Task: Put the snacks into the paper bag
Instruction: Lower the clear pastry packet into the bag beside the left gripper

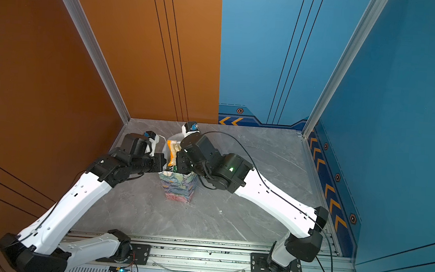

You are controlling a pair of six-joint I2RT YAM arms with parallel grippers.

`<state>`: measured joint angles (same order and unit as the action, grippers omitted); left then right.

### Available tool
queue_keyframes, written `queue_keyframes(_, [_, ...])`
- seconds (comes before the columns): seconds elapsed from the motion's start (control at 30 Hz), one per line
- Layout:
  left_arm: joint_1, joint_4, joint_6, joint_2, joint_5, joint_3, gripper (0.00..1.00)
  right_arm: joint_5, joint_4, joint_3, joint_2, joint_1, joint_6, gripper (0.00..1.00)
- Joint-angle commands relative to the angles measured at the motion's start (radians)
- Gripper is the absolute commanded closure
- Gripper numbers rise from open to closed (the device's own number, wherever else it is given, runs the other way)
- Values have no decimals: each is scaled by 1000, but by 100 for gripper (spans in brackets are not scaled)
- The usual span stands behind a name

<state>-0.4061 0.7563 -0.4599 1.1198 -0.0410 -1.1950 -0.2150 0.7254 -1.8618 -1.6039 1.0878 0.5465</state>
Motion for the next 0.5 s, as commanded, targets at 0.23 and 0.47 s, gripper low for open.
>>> queue_keyframes(0.23, [-8, -61, 21, -40, 10, -11, 98, -92, 77, -57, -70, -4, -54, 87])
queue_keyframes(0.47, [-8, -60, 22, -38, 12, -11, 98, -98, 94, -56, -103, -36, -56, 88])
